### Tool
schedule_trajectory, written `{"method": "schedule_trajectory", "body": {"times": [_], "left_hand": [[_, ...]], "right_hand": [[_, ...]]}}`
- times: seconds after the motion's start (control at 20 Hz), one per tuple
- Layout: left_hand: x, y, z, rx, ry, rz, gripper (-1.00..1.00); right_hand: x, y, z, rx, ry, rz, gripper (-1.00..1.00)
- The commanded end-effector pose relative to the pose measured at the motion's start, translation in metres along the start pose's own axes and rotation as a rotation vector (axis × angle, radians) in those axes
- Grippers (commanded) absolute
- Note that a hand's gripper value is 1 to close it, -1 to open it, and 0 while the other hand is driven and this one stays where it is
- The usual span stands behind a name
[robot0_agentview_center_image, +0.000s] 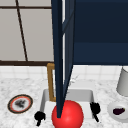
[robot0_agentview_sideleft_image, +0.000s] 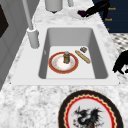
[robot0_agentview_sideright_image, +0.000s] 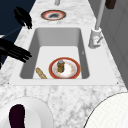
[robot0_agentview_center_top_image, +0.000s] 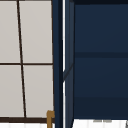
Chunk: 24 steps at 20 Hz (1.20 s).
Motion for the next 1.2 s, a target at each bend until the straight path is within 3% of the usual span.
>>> {"method": "schedule_trajectory", "body": {"times": [0.0,0.05,0.35,0.4,0.5,0.7,0.75,0.85,1.15], "left_hand": [[0.0,0.0,0.0,0.0,0.0,0.0,0.0],[0.0,0.0,0.0,0.0,0.0,0.0,0.0],[0.0,0.0,0.0,0.0,0.0,0.0,0.0],[0.0,0.0,0.0,0.0,0.0,0.0,0.0],[0.0,0.0,0.0,0.0,0.0,0.0,0.0],[0.0,0.0,0.0,0.0,0.0,0.0,0.0],[0.0,0.0,0.0,0.0,0.0,0.0,0.0],[0.0,0.0,0.0,0.0,0.0,0.0,0.0],[0.0,0.0,0.0,0.0,0.0,0.0,0.0]], "right_hand": [[0.003,-0.004,-0.013,-0.111,0.039,0.005,-1.0],[0.002,-0.004,-0.009,-0.007,0.009,-0.002,-1.0],[0.003,-0.006,-0.009,-0.081,-0.033,0.006,-1.0],[0.004,-0.008,-0.008,-0.109,-0.061,0.033,-1.0],[0.004,-0.008,-0.002,-0.136,-0.055,0.041,-1.0],[0.005,-0.012,0.009,-0.146,-0.092,0.036,-1.0],[0.006,-0.022,0.005,-0.186,-0.036,0.038,-1.0],[0.013,-0.024,-0.009,-0.227,-0.008,0.035,-1.0],[0.023,-0.037,-0.042,-0.335,0.019,0.022,-1.0]]}}
